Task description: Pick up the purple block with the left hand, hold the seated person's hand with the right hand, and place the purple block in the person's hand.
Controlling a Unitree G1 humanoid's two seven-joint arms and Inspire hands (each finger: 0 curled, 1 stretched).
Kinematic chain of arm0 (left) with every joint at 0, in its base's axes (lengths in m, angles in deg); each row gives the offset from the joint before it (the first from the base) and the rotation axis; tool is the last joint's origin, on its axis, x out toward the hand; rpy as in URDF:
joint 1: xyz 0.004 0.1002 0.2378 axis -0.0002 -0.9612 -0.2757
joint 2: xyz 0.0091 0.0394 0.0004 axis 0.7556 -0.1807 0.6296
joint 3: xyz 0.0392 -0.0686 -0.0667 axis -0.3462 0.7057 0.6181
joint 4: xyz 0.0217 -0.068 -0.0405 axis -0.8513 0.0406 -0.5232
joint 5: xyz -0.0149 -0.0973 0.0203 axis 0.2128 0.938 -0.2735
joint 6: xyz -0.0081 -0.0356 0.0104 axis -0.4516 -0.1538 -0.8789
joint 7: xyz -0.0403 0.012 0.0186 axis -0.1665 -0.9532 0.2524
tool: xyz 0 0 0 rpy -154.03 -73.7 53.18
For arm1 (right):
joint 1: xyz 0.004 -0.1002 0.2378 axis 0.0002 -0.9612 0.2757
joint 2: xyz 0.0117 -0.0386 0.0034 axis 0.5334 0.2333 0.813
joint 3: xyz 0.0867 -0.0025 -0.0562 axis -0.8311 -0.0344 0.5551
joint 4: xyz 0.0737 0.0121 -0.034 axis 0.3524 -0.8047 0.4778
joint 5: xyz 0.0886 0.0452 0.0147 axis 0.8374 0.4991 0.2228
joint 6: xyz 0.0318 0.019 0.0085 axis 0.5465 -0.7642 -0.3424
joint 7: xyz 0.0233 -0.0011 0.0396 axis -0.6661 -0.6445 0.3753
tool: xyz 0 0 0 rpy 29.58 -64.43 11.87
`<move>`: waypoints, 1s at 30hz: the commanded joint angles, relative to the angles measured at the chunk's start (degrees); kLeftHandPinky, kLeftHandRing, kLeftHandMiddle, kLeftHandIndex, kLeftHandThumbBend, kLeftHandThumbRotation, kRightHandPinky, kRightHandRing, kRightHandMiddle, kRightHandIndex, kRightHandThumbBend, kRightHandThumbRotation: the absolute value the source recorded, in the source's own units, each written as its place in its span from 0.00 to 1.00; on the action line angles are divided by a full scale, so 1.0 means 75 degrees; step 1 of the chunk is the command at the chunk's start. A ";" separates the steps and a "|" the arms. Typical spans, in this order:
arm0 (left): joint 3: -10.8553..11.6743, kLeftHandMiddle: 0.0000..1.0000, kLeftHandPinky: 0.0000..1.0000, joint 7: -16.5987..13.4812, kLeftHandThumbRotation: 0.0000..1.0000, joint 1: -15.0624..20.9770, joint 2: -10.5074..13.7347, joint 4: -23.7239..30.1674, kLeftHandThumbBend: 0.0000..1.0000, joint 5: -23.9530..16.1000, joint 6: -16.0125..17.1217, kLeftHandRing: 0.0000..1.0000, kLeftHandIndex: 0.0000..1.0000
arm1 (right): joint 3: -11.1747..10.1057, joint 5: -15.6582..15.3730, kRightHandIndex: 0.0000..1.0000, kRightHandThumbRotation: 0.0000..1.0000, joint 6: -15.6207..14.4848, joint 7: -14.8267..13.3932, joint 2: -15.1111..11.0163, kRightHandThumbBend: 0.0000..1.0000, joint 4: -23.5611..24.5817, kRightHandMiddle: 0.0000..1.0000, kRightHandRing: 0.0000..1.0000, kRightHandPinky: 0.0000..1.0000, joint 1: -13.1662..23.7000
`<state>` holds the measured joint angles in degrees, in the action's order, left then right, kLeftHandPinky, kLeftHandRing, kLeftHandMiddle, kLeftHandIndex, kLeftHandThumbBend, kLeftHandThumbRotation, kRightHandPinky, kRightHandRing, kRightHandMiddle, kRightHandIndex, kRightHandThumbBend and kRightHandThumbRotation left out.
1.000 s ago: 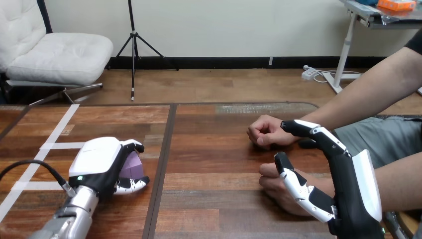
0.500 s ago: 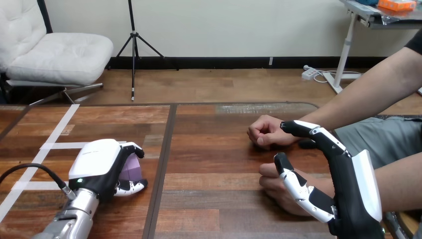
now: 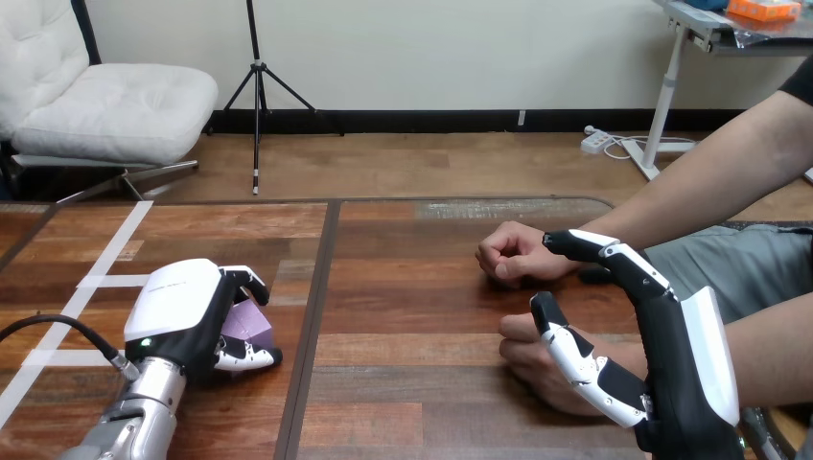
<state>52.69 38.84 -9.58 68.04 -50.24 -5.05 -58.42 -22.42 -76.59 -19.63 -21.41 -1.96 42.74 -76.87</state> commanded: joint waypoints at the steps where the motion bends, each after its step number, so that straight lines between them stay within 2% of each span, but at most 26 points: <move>1: -0.0022 0.52 0.41 0.0195 0.00 0.0098 -0.0127 -0.0088 0.55 -0.0006 -0.0142 0.46 0.54 | -0.0032 0.0071 0.72 0.41 0.0121 -0.0001 -0.0084 0.38 0.0417 0.75 0.76 0.69 0.0282; 11: -0.0022 0.52 0.39 0.0407 0.00 0.0122 -0.0172 -0.0087 0.53 0.0058 -0.0255 0.46 0.52 | -0.0033 0.0049 0.72 0.41 0.0086 0.0002 -0.0068 0.38 0.0448 0.75 0.76 0.69 0.0263; 30: -0.0037 0.52 0.39 0.0384 0.00 0.0099 -0.0192 -0.0071 0.53 0.0110 -0.0179 0.45 0.51 | -0.0035 0.0096 0.72 0.41 0.0101 0.0017 -0.0061 0.38 0.0447 0.74 0.76 0.69 0.0258</move>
<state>52.93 40.79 -9.23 67.92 -50.20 -3.65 -59.41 -22.45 -76.60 -19.63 -21.21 -1.95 43.28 -76.87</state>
